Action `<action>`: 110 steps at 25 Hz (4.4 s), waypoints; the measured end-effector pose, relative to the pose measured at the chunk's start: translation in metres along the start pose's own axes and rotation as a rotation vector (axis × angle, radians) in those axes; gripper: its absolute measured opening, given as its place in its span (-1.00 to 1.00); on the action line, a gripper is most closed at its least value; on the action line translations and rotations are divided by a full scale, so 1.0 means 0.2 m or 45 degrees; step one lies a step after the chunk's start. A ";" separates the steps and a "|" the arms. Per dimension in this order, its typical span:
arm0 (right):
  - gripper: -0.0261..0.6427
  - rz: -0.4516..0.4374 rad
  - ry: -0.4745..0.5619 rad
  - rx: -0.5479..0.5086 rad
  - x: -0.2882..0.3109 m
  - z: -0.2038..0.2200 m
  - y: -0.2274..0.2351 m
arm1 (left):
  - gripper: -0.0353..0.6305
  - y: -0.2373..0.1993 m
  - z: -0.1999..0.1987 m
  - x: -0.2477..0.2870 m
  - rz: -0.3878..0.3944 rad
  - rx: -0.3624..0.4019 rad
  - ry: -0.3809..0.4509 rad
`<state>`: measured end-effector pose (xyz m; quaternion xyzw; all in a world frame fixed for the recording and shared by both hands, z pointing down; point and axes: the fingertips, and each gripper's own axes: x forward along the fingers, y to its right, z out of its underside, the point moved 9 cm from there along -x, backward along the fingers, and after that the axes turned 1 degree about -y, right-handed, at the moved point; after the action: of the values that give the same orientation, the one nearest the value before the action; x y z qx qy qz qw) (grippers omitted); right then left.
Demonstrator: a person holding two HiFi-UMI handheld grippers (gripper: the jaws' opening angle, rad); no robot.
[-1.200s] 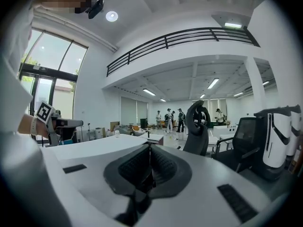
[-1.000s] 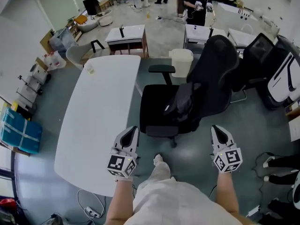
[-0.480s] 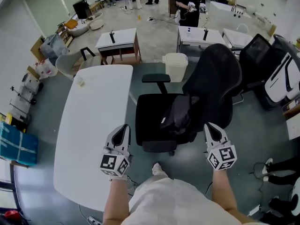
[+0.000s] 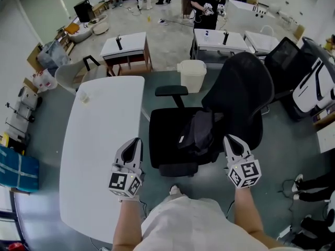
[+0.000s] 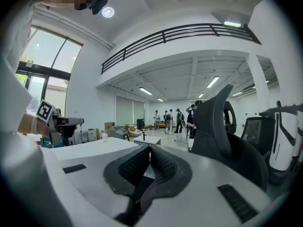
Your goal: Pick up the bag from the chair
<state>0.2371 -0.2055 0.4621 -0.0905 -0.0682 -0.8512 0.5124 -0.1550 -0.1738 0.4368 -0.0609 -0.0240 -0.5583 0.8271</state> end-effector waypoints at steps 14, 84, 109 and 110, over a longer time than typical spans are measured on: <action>-0.86 0.016 -0.033 0.013 0.14 0.07 0.01 | -0.81 -0.07 0.02 0.15 0.024 0.012 -0.015; -0.32 0.148 -0.716 0.251 0.87 0.77 0.21 | -0.81 -0.07 0.28 0.40 -0.037 -0.066 -0.148; -0.76 0.092 -0.629 0.230 0.86 0.61 0.15 | -0.81 -0.09 0.24 0.38 -0.061 -0.057 -0.134; -0.77 0.083 -0.623 0.222 0.86 0.60 0.14 | -0.81 -0.09 0.24 0.38 -0.059 -0.058 -0.133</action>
<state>0.1932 -0.3427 0.6180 -0.2515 -0.2602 -0.7779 0.5137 -0.1411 -0.2441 0.4935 -0.1083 -0.0560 -0.5739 0.8098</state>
